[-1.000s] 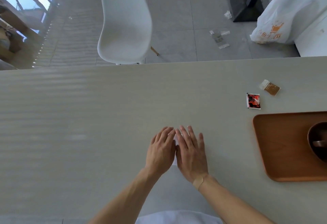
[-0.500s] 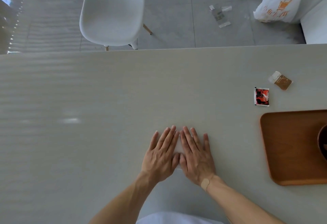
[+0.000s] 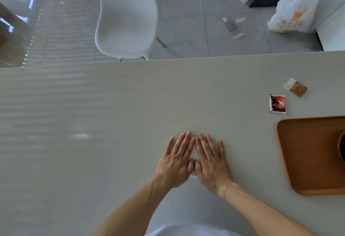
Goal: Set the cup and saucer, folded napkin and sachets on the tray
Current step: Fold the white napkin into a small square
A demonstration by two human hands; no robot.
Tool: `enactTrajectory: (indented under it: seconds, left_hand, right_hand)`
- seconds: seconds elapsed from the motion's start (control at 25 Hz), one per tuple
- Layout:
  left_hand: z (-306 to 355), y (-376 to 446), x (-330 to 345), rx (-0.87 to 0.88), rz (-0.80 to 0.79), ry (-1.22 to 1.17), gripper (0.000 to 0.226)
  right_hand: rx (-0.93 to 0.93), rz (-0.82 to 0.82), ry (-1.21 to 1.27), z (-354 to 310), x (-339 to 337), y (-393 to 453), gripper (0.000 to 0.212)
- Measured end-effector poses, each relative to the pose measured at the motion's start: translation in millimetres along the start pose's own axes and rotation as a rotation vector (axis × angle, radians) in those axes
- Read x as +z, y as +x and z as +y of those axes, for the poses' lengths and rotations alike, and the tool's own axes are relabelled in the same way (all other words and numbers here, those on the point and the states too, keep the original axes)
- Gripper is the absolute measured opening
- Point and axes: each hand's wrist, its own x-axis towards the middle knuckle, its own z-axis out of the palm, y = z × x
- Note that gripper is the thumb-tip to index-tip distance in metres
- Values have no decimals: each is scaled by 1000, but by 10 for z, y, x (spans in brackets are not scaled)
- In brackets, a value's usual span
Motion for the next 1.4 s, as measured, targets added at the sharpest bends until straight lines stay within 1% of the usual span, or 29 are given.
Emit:
enactTrajectory:
  seconds: [0.08, 0.2, 0.28, 0.36, 0.48, 0.6, 0.72, 0.92, 1.0, 1.04, 1.08, 1.16, 1.2, 1.28, 1.4]
  left_hand:
    - [38, -51, -39, -40, 24, 7, 63]
    - [116, -271, 5, -150, 98, -114, 63]
    - [167, -433, 78, -133, 102, -140, 63]
    - [196, -533, 150, -120, 65, -129, 64]
    - [199, -522, 161, -159, 4, -85, 64]
    - [197, -492, 166, -162, -33, -67, 65]
    - [196, -471, 146, -173, -92, -91, 66]
    - [139, -420, 82, -177, -189, -197, 69]
    - [159, -399, 22, -197, -217, -216, 80]
    - [186, -399, -31, -221, -214, -244, 85]
    - [218, -403, -90, -260, -178, -287, 85]
    - [283, -426, -188, -413, -41, -390, 77]
    - [306, -441, -223, -512, 1, -435, 73]
    - [349, -471, -255, -697, -7, -519, 70]
    - [381, -491, -199, -838, -25, -702, 70]
  right_hand:
    - [-14, -10, 30, 33, -67, -12, 68]
    - [-84, -2, 47, 116, -100, -101, 70]
    - [-118, -1, 25, 169, -115, -160, 69]
    - [-121, -26, 1, 201, -104, -183, 68]
    - [-98, -49, 1, 213, -55, -168, 67]
    - [-93, -72, -2, 218, -22, -149, 68]
    - [-91, -85, 13, 209, -28, -127, 68]
    - [-89, -162, 16, 202, -92, -97, 72]
    - [-85, -173, 1, 179, -128, -90, 72]
    - [-78, -141, 0, 159, -176, -81, 73]
    - [-66, -106, 11, 134, -247, -63, 72]
    - [-26, -76, 57, 91, -382, 1, 70]
    - [-3, -81, 88, 79, -421, 37, 70]
    - [59, -142, 133, 56, -475, 85, 68]
    - [159, -201, 212, 32, -522, 60, 69]
